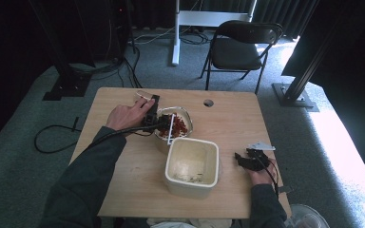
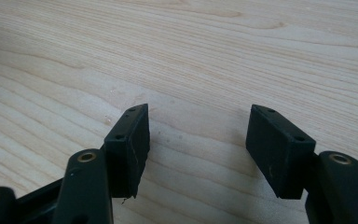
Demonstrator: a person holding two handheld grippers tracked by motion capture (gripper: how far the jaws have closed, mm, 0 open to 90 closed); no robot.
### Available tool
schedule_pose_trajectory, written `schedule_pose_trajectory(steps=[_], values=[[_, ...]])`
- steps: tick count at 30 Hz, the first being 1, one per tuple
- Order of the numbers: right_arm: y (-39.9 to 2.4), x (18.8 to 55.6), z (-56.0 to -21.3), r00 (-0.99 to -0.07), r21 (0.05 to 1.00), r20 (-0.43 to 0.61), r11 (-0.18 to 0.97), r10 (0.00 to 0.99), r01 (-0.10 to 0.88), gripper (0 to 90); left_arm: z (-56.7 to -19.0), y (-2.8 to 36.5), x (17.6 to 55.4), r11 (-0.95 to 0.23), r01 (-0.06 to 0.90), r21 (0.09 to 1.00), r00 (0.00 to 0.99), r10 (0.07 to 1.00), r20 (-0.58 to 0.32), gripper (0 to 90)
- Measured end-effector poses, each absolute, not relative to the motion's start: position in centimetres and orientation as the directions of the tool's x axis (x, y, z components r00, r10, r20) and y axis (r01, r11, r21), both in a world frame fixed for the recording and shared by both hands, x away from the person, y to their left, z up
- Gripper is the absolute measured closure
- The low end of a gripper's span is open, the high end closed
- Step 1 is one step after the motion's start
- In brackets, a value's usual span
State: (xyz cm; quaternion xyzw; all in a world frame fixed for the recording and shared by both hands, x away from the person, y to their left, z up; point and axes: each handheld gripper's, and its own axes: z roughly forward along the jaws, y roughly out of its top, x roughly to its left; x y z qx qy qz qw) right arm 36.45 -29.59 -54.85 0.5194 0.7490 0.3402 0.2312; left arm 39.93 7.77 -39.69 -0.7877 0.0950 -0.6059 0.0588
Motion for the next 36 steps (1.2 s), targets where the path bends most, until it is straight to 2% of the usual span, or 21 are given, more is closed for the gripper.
schedule_pose_trajectory(steps=[3, 8, 14, 22, 28, 33, 36], values=[[-29.6, 36.4, -54.9, -0.353, 0.750, 0.007, 0.229, 0.935, 0.621, 38.8, -39.7, 7.6, 39.8, -0.974, -0.088, -0.208, 0.247, -0.224, 0.943, 33.9], [-29.6, 36.4, -54.9, -0.355, 0.750, 0.008, 0.229, 0.935, 0.620, 38.8, -40.3, 9.6, 40.6, -0.977, -0.029, -0.211, 0.275, -0.211, 0.938, 33.9], [-29.6, 36.4, -54.9, -0.353, 0.750, 0.007, 0.228, 0.936, 0.621, 38.8, -39.7, 7.9, 39.6, -0.975, -0.089, -0.203, 0.243, -0.219, 0.945, 33.9], [-29.6, 36.4, -54.9, -0.355, 0.750, 0.008, 0.230, 0.935, 0.620, 38.8, -39.8, 10.0, 40.6, -0.981, -0.023, -0.193, 0.265, -0.192, 0.945, 33.9], [-29.6, 36.4, -54.9, -0.353, 0.750, 0.007, 0.228, 0.936, 0.621, 38.8, -39.8, 8.3, 39.6, -0.976, -0.088, -0.199, 0.245, -0.215, 0.946, 33.8], [-29.6, 36.4, -54.9, -0.353, 0.750, 0.007, 0.229, 0.935, 0.621, 38.8, -40.1, 9.8, 40.6, -0.981, -0.032, -0.192, 0.269, -0.193, 0.944, 33.8], [-29.6, 36.4, -54.9, -0.355, 0.750, 0.006, 0.231, 0.935, 0.620, 38.8, -40.1, 9.1, 40.1, -0.981, -0.058, -0.186, 0.256, -0.194, 0.947, 33.8]])
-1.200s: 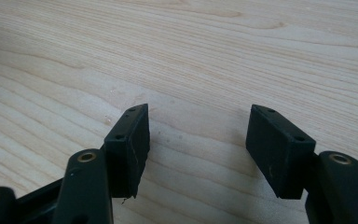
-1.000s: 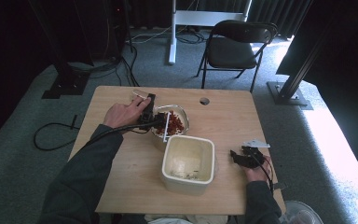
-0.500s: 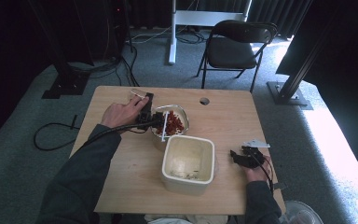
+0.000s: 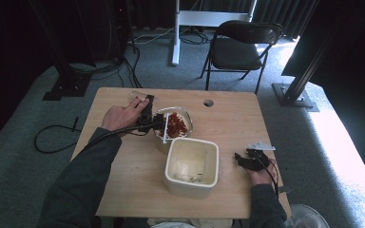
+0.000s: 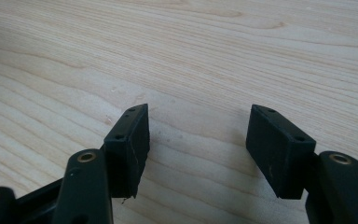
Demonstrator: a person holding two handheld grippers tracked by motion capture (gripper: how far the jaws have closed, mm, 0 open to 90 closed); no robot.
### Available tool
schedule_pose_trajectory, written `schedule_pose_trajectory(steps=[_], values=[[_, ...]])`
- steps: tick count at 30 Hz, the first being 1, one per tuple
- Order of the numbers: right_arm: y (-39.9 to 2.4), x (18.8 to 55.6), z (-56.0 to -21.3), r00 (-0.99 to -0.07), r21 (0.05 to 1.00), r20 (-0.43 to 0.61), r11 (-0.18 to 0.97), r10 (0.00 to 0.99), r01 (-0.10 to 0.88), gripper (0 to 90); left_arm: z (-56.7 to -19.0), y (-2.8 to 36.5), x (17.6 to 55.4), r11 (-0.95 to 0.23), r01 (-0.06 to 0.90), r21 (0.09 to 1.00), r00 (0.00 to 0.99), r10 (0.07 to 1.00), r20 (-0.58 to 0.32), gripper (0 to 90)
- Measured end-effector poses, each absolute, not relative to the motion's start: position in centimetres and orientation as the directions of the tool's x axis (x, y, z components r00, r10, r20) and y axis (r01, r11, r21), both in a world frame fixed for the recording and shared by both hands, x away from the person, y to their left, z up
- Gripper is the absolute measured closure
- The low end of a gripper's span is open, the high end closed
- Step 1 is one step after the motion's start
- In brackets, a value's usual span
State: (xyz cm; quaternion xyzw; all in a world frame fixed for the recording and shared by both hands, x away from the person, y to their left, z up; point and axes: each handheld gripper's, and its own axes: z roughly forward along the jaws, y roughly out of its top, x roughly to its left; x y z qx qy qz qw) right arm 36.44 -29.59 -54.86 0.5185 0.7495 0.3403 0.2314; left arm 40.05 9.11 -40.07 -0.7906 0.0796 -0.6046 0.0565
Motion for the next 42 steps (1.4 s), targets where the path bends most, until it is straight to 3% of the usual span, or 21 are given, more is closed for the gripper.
schedule_pose_trajectory(steps=[4, 10, 14, 22, 26, 31, 32, 34, 37, 40, 41, 42], values=[[-29.6, 36.4, -54.9, -0.354, 0.750, 0.007, 0.230, 0.935, 0.620, 38.7, -40.0, 7.6, 39.2, -0.974, -0.110, -0.197, 0.238, -0.219, 0.946, 33.9], [-29.6, 36.4, -54.9, -0.355, 0.750, 0.008, 0.229, 0.935, 0.620, 38.7, -40.5, 9.2, 40.6, -0.982, -0.046, -0.182, 0.272, -0.188, 0.944, 33.8], [-29.6, 36.4, -54.9, -0.356, 0.750, 0.006, 0.232, 0.934, 0.619, 38.7, -40.3, 8.2, 39.6, -0.979, -0.098, -0.180, 0.252, -0.200, 0.947, 33.8], [-29.6, 36.4, -54.9, -0.355, 0.750, 0.009, 0.229, 0.935, 0.621, 38.7, -40.3, 9.4, 40.4, -0.991, -0.052, -0.123, 0.288, -0.133, 0.948, 33.8], [-29.6, 36.4, -54.9, -0.355, 0.750, 0.009, 0.229, 0.935, 0.621, 38.7, -38.6, 9.6, 40.3, -0.992, -0.082, 0.091, 0.364, 0.055, 0.930, 33.7], [-29.6, 36.4, -54.9, -0.356, 0.750, 0.007, 0.231, 0.934, 0.620, 38.7, -37.3, 10.1, 40.3, -0.955, -0.080, 0.286, 0.439, 0.223, 0.870, 33.7], [-29.6, 36.4, -54.8, -0.356, 0.749, 0.008, 0.230, 0.934, 0.621, 38.7, -37.3, 10.1, 40.3, -0.955, -0.080, 0.286, 0.439, 0.223, 0.870, 33.7], [-29.6, 36.4, -54.8, -0.356, 0.749, 0.008, 0.230, 0.935, 0.621, 38.7, -36.7, 10.6, 40.4, -0.913, -0.064, 0.403, 0.488, 0.324, 0.811, 33.7], [-29.6, 36.4, -54.9, -0.355, 0.750, 0.009, 0.229, 0.935, 0.621, 38.8, -36.0, 10.9, 40.6, -0.862, -0.042, 0.504, 0.534, 0.407, 0.741, 33.7], [-29.6, 36.4, -54.9, -0.355, 0.750, 0.009, 0.229, 0.935, 0.621, 38.7, -35.8, 11.1, 40.6, -0.853, -0.039, 0.520, 0.544, 0.418, 0.728, 33.7], [-29.6, 36.4, -54.9, -0.355, 0.750, 0.009, 0.229, 0.935, 0.621, 38.7, -35.1, 11.4, 40.8, -0.793, -0.019, 0.608, 0.587, 0.484, 0.649, 33.7], [-29.6, 36.4, -54.9, -0.355, 0.750, 0.009, 0.229, 0.935, 0.621, 38.7, -34.9, 11.6, 40.9, -0.768, -0.010, 0.641, 0.601, 0.507, 0.617, 33.8]])
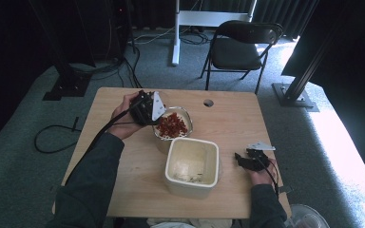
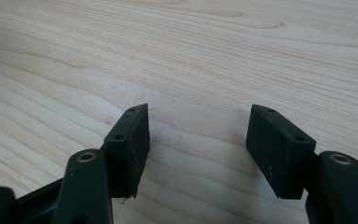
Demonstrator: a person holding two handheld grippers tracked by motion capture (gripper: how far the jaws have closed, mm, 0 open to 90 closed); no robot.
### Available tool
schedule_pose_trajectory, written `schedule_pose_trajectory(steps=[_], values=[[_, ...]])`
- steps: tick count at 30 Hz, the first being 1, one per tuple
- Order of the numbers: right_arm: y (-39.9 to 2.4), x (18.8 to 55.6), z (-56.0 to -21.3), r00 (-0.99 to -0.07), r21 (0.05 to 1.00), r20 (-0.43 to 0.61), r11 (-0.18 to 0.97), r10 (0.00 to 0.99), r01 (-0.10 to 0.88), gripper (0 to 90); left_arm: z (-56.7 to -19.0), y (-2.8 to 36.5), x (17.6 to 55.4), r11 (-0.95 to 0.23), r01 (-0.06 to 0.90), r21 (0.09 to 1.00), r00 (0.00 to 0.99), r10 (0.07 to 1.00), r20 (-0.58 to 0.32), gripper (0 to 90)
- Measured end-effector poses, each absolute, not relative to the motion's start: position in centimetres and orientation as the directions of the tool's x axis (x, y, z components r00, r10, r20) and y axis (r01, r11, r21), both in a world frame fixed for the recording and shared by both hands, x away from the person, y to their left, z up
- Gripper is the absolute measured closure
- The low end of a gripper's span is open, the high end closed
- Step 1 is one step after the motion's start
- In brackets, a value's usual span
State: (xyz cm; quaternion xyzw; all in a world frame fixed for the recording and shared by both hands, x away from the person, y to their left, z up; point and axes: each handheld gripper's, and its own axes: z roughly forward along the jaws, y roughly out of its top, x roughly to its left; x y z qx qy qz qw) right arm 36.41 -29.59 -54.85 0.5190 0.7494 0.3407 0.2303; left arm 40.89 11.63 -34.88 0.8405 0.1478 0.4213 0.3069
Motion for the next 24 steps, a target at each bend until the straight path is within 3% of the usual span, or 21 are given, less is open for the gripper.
schedule_pose_trajectory(steps=[9, 24], values=[[-29.6, 36.4, -54.9, -0.356, 0.750, 0.009, 0.230, 0.934, 0.621, 38.7, -33.5, 13.4, 41.8, -0.594, 0.075, 0.801, 0.679, 0.618, 0.396, 33.8], [-29.6, 36.4, -54.9, -0.356, 0.750, 0.009, 0.230, 0.934, 0.620, 38.7, -32.4, 15.0, 42.8, -0.412, 0.197, 0.890, 0.715, 0.681, 0.157, 33.8]])
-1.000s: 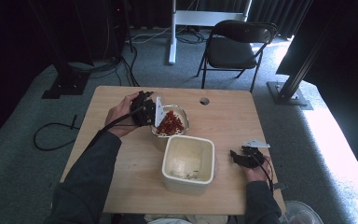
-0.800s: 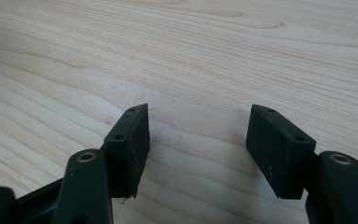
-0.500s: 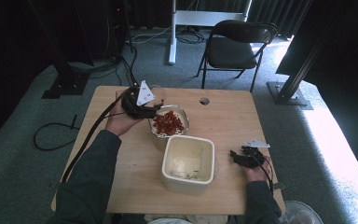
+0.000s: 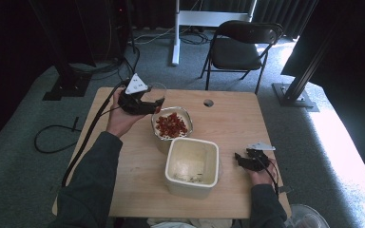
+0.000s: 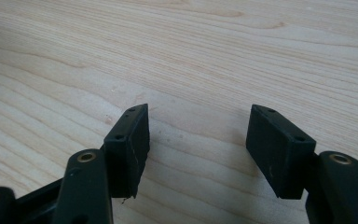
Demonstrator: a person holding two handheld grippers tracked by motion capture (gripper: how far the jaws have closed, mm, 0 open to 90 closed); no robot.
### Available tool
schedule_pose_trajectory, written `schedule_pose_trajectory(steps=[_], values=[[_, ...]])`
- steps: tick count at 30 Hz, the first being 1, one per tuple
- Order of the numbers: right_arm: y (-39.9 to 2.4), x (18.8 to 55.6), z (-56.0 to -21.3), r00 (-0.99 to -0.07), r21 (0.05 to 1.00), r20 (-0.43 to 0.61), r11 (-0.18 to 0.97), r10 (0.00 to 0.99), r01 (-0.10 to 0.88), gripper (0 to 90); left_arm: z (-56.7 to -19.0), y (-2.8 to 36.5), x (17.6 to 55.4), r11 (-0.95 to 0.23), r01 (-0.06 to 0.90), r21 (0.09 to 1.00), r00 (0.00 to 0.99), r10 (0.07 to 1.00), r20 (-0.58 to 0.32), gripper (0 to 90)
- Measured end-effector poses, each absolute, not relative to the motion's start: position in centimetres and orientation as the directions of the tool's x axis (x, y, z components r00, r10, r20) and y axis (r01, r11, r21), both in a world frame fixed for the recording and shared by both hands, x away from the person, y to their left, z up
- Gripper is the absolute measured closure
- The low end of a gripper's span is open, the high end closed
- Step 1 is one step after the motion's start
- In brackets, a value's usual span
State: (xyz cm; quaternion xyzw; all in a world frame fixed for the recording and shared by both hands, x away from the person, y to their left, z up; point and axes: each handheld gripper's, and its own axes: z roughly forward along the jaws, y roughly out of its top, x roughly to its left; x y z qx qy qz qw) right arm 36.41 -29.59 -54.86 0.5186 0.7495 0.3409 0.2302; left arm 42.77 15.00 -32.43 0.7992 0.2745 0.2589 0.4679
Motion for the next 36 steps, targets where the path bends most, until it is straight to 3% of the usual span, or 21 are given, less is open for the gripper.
schedule_pose_trajectory(steps=[25, 36], values=[[-29.6, 36.5, -54.9, -0.357, 0.749, 0.009, 0.230, 0.934, 0.621, 38.5, -31.1, 15.6, 42.2, -0.263, 0.272, 0.926, 0.769, 0.637, -0.045, 33.8], [-29.5, 36.5, -54.8, -0.356, 0.749, 0.009, 0.229, 0.935, 0.621, 38.6, -30.6, 15.4, 41.7, -0.260, 0.264, 0.929, 0.776, 0.630, -0.044, 33.8]])
